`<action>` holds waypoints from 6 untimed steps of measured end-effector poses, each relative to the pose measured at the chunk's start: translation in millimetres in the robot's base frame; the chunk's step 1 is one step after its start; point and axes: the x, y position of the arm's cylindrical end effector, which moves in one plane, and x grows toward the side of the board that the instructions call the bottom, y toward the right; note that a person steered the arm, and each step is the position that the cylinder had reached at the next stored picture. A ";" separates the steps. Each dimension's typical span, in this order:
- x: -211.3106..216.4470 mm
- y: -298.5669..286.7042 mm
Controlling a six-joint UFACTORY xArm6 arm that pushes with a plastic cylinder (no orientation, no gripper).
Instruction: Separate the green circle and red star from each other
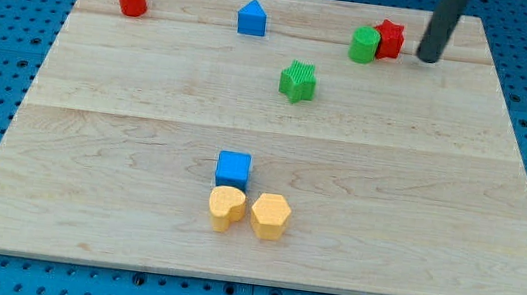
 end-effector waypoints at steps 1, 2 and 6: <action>-15.4 -13.1; -39.5 -13.1; 26.4 -148.6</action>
